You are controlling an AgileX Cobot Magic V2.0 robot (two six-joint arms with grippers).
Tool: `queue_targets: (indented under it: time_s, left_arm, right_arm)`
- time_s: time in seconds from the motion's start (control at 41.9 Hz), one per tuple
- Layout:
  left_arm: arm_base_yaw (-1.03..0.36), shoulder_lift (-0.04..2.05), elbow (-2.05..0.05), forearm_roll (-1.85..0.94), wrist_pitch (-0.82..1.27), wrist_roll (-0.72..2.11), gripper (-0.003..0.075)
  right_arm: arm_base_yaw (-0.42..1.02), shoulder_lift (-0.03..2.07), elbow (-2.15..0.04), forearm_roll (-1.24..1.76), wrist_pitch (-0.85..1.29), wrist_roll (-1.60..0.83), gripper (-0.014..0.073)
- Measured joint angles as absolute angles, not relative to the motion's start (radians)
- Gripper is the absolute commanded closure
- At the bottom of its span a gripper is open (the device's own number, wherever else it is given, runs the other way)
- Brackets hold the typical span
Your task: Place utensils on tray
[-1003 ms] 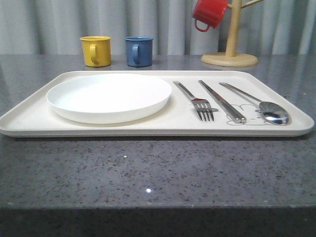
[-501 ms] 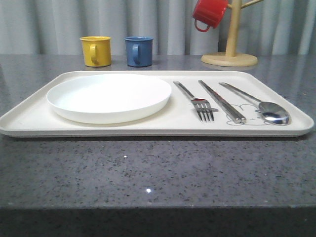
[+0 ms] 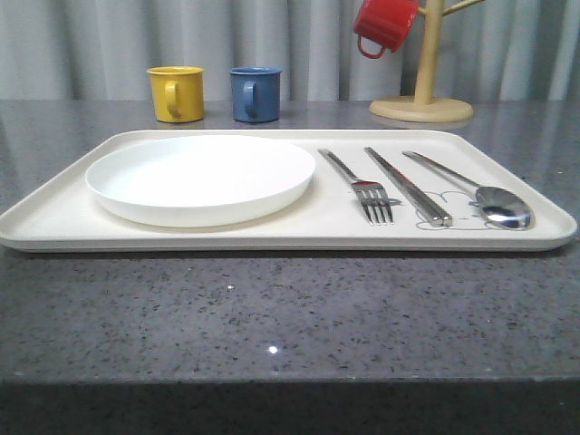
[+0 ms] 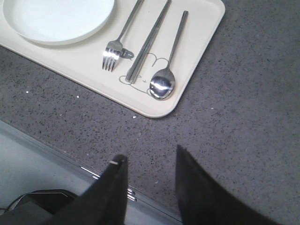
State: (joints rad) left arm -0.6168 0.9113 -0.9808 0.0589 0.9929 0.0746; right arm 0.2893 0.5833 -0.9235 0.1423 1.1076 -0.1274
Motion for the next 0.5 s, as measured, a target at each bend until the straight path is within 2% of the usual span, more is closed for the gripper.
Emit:
queue_targets:
  time_s: [0.143, 0.167, 0.501]
  left_arm:
    - [-0.617, 0.911, -0.981, 0.059, 0.993, 0.075, 0.0739]
    - [-0.617, 0.911, -0.981, 0.059, 0.993, 0.075, 0.0737]
    - [-0.617, 0.911, -0.981, 0.059, 0.993, 0.077, 0.0738]
  right_arm:
    - [0.289, 0.583, -0.923, 0.142, 1.108, -0.127, 0.0641]
    - [0.289, 0.583, -0.923, 0.142, 1.107, -0.127, 0.0662]
    - [0.289, 0.583, -0.923, 0.142, 1.090, -0.126, 0.0662]
